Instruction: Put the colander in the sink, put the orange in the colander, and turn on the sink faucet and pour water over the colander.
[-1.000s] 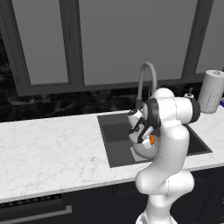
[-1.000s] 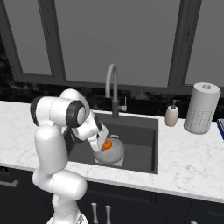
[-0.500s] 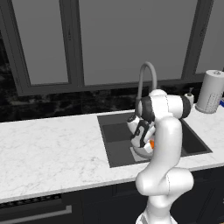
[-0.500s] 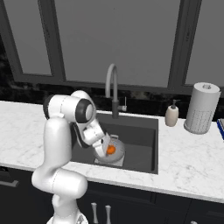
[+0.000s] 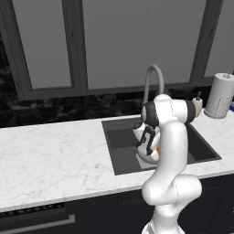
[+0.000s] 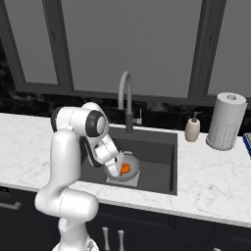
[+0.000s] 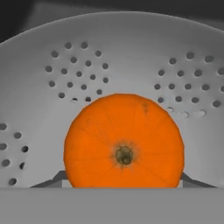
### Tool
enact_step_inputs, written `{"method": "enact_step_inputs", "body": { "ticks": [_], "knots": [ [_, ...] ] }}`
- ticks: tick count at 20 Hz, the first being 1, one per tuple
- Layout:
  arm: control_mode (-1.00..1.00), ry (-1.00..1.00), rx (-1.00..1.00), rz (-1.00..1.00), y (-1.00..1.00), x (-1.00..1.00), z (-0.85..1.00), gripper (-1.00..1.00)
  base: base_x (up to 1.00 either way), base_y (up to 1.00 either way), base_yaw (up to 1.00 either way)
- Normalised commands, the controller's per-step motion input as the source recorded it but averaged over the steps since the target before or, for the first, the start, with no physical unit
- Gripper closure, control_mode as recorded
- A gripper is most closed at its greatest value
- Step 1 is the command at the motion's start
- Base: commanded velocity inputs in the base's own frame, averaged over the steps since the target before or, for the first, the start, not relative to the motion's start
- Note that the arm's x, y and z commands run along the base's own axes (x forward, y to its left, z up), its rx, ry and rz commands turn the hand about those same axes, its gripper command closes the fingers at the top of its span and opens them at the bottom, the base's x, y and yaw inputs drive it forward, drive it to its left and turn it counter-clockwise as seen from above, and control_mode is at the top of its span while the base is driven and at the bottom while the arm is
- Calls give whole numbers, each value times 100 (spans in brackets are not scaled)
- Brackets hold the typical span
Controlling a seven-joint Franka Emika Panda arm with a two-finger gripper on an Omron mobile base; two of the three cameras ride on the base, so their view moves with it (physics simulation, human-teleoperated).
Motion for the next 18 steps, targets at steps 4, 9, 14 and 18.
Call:
{"method": "enact_step_inputs", "body": {
  "ticks": [4, 9, 14, 18],
  "knots": [
    [-100, -9, 0, 0, -2, -15, -6, -100, 0, 0, 0],
    [-100, -6, 0, 0, 0, -12, 0, -100, 0, 0, 0],
    [-100, -3, 0, 0, 0, -14, 8, -100, 0, 0, 0],
    [-100, -6, 0, 0, 0, -21, 19, -100, 0, 0, 0]
  ]
}}
